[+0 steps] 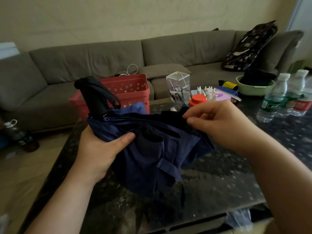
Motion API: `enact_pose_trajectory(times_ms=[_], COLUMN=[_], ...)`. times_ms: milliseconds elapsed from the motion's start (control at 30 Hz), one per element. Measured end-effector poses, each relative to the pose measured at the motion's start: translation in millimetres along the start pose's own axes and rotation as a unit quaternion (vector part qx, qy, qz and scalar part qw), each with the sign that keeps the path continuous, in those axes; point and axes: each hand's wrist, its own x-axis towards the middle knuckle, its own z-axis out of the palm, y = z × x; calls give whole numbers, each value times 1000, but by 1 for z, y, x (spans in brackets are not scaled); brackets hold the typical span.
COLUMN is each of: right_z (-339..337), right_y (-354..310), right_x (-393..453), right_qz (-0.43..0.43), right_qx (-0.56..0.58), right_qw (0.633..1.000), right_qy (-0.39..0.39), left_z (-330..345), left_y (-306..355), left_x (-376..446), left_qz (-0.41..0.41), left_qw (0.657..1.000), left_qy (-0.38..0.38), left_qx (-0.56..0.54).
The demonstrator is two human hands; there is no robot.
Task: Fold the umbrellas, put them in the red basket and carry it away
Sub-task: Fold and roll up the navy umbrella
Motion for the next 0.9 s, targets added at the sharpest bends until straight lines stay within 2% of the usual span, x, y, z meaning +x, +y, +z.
enact_pose_trajectory(times_ms=[100, 167, 233, 333, 433, 733, 900], right_z=[-8, -13, -10, 2, 11, 57, 89], right_y=[3, 3, 2, -2, -7, -44, -51], right_x=[-1, -1, -2, -1, 3, 1, -5], right_qz=[7, 4, -10, -30, -41, -141, -127], right_qx=[119, 135, 94, 30, 22, -147, -97], right_qw=[992, 987, 992, 999, 999, 979, 985], right_qy=[-39, -83, -85, -31, 13, 20, 58], left_z=[0, -1, -1, -4, -5, 17, 28], left_y=[1, 1, 1, -1, -3, 0, -4], left_x=[-1, 0, 0, 0, 0, -21, -26], left_qz=[2, 1, 0, 13, 25, -36, -56], left_qw=[1000, 1000, 1000, 1000, 998, 990, 992], left_qy=[1, 2, -6, -24, -55, -115, -86], left_qx=[-9, -16, -21, -8, 23, 68, 68])
